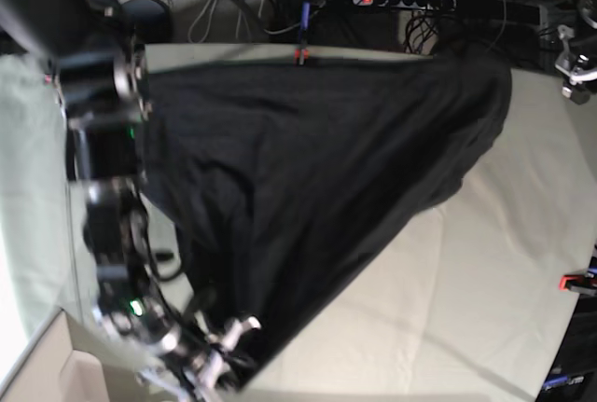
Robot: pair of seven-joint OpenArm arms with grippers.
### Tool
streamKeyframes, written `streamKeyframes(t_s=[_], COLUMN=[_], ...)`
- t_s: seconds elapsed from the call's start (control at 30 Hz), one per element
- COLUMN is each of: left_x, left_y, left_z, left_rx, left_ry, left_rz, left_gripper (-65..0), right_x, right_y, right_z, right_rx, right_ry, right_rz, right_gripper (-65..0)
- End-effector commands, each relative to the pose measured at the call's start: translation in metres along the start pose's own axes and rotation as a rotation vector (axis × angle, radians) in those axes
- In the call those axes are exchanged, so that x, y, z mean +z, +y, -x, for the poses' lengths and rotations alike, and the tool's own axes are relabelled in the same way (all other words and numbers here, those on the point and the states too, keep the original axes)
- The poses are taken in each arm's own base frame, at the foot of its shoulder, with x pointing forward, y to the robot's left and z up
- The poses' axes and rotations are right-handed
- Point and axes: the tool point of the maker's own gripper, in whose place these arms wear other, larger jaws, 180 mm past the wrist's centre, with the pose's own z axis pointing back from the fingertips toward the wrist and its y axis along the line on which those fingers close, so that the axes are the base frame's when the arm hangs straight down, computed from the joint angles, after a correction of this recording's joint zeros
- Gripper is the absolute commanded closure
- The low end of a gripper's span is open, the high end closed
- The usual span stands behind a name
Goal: Layout the t-shirt on the table in an organized manner, then fold the t-shirt properly
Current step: 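Drag the grasped fabric outward with the right gripper to spread the shirt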
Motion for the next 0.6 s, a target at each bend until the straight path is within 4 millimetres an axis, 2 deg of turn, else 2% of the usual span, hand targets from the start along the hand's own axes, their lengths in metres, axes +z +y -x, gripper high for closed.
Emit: streamKeyframes(t_s=[0.0, 0.07, 0.2, 0.3, 0.43, 0.57], left_x=[0.003, 0.004, 0.005, 0.005, 0.005, 0.005], left_y=[-0.001, 0.001, 0.003, 0.003, 0.003, 0.003], left_z=[-0.009, -0.008, -0.008, -0.008, -0.008, -0.008], left_rx=[-0.015, -0.016, -0.015, -0.015, -0.015, -0.015], left_ry=[-0.03, -0.027, -0.026, -0.025, -0.025, -0.025], left_rz=[0.006, 0.003, -0.003, -0.003, -0.003, -0.003], left_gripper=[-29.4, -29.4, -29.4, -29.4, -29.6, -29.6], right_x=[-0.007, -0.022, -0.04, -0.054, -0.068, -0.069], right_y=[-0.005, -0.001, 0.022, 0.05, 0.078, 0.085], right_z=[-0.045, -0.054, -0.079, -0.087, -0.075, -0.075], right_rx=[-0.001, -0.006, 0.009, 0.039, 0.071, 0.062], right_ry=[-0.102, -0.088, -0.147, -0.155, -0.093, -0.096], right_rz=[-0.005, -0.03, -0.09, -0.154, -0.212, -0.225], right_gripper=[0.0, 0.0, 0.0, -1.2, -16.0, -34.3])
